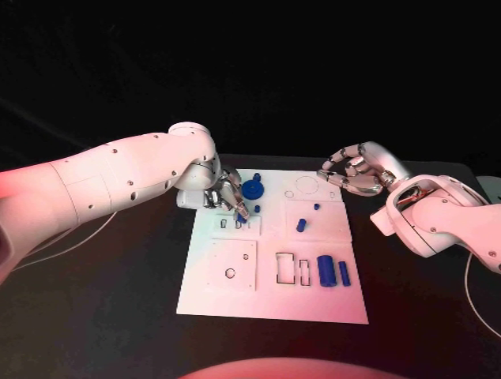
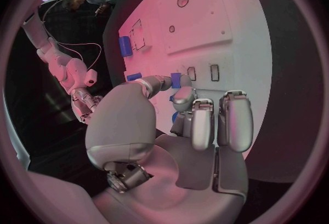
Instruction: Assemble the parts on the task board
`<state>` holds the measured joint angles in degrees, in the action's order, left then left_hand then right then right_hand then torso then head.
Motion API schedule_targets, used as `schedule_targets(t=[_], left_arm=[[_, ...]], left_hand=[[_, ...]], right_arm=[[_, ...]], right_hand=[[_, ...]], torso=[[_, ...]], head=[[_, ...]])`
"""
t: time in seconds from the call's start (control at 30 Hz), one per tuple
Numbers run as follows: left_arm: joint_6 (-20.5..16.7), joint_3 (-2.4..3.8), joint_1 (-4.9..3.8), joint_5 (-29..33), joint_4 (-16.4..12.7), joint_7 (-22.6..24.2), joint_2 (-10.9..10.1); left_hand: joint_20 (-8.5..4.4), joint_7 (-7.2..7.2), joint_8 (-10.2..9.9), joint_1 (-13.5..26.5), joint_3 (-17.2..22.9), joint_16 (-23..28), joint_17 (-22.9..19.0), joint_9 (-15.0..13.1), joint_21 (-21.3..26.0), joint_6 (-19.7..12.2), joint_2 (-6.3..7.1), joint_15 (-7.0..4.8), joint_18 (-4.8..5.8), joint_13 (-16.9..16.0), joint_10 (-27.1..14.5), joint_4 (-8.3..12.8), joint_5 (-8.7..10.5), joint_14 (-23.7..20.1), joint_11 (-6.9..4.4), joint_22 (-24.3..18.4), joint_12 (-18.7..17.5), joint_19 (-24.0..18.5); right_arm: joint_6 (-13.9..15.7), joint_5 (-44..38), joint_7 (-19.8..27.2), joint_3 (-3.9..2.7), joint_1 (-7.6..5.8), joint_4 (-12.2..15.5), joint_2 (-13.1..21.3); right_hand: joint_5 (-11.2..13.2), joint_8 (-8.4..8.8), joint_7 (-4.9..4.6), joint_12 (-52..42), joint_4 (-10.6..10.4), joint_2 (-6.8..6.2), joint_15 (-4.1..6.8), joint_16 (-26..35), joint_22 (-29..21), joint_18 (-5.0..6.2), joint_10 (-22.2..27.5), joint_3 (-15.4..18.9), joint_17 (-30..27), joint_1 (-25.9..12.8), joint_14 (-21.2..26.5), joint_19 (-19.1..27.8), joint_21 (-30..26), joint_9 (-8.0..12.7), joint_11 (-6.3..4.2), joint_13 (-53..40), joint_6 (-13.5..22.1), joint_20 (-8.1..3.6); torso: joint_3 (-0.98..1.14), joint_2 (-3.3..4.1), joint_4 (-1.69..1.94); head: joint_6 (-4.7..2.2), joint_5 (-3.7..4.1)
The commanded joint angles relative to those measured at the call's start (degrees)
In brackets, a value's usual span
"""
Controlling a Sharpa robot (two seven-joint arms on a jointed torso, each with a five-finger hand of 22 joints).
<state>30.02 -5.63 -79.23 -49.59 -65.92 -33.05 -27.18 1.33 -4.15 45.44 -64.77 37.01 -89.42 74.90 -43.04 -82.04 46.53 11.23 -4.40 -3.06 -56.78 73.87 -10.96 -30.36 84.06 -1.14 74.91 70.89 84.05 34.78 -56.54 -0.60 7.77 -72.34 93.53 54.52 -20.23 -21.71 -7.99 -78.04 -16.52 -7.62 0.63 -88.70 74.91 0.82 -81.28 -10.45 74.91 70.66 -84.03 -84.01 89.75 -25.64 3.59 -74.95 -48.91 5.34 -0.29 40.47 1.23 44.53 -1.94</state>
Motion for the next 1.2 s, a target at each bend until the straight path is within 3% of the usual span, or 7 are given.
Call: schedule_targets(t=[0.03, 0.4, 1.2], left_arm=[[1.5, -0.19, -0.06, -1.0, 0.2, -0.2, 0.3], [1.7, -1.40, -0.01, -0.8, 0.8, -0.3, 0.5], [2.8, -1.90, 0.16, -0.6, 1.4, -0.4, 0.6]], left_hand=[[-0.47, 0.76, 0.0, 0.0, 11.7, -0.4, 14.8, -0.1, -0.3, 1.2, -0.61, -0.39, 0.35, -0.3, 0.6, 12.2, -0.43, 5.9, -0.01, 2.9, 0.3, 2.1], [-0.53, 0.83, 0.0, 0.3, 11.5, -0.5, 15.0, -0.1, -0.3, 1.3, -0.69, -0.44, 0.34, -0.7, 0.9, 12.2, -1.41, 5.9, -0.07, 2.9, 0.5, 2.1], [-0.57, 0.87, 0.0, 0.4, 11.4, -0.5, 14.9, -0.2, -0.3, 1.4, -0.74, -0.47, 0.33, -1.1, 1.1, 12.2, -2.02, 5.9, -0.11, 2.9, 0.8, 2.0]], right_arm=[[-0.3, -0.4, 0.2, 0.00, 0.03, 0.0, -0.1], [-0.1, -0.4, 0.3, 0.00, 0.03, 0.1, -0.1], [-0.1, -0.4, 0.4, 0.00, 0.03, 0.1, -0.1]], right_hand=[[-0.5, -0.37, 0.17, 0.1, -0.1, -0.28, 0.34, 0.4, 14.9, -0.73, -0.1, -0.5, 11.8, -0.2, -5.2, -5.8, -0.1, -0.1, -0.45, -5.9, 0.4, -0.32], [-0.5, -0.37, 0.16, 0.3, -0.1, -0.30, 0.34, 0.4, 14.8, -0.68, 0.1, -0.5, 11.8, -0.2, -5.2, -5.8, -0.2, -0.1, -0.45, -5.8, 0.4, -0.32], [-0.5, -0.39, 0.16, 0.2, 0.0, -0.35, 0.34, 0.4, 14.8, -0.69, 0.0, -0.5, 11.8, -0.2, -5.2, -5.8, -0.2, -0.1, -0.44, -5.8, 0.4, -0.32]], torso=[[-0.02, -0.01, 0.00], [-0.02, -0.02, 0.03], [0.03, -0.10, 0.03]], head=[[0.07, -0.03], [0.22, -0.05], [0.43, -0.06]])
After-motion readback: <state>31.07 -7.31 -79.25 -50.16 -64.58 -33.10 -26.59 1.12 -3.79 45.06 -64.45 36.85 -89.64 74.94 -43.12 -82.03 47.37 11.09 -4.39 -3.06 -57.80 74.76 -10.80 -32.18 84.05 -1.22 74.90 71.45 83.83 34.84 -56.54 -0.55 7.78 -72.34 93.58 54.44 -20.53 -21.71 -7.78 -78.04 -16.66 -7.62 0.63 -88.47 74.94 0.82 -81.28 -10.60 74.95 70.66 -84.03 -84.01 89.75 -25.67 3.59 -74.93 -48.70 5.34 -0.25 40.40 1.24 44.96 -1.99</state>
